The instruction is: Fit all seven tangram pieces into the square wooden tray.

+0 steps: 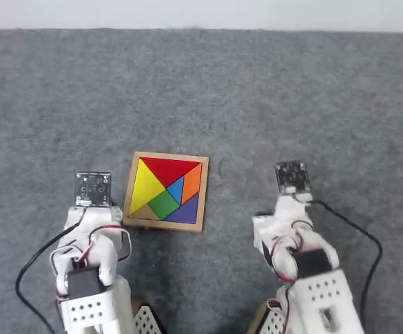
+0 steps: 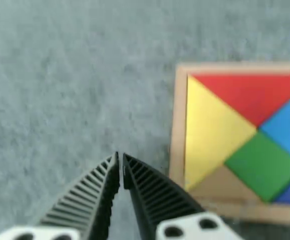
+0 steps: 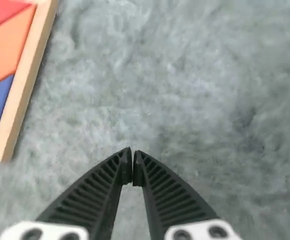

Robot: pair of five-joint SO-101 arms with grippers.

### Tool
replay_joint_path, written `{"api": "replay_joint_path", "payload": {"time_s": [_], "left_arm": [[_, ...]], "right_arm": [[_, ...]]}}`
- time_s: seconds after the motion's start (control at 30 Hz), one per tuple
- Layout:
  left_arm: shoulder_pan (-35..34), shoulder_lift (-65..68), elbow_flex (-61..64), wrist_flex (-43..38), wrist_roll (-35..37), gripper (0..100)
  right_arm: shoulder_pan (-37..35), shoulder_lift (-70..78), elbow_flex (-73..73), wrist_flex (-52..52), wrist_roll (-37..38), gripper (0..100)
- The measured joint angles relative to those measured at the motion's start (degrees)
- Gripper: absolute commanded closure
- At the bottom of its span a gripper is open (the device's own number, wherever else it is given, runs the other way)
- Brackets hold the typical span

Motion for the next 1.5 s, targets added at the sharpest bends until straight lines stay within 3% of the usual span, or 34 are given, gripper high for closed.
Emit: {"api": "replay_joint_path", "payload": {"time_s": [0.13,0.23,0.4,1.5], "left_arm": [[0.0,0.0,0.0,5.9,0.0,99],[0.0,0.0,0.0,6.2,0.0,99],[0.0,0.0,0.0,6.2,0.0,99],[0.0,0.0,0.0,6.2,0.0,99]], "right_arm": [[0.0,-15.1,5.1,0.8,0.1,99.0],[0.2,-22.8,4.7,7.0,0.1,98.7],[0.0,-21.4,4.7,11.1,0.1,98.7],[0.0,-21.4,4.7,11.2,0.1,98.7]]}}
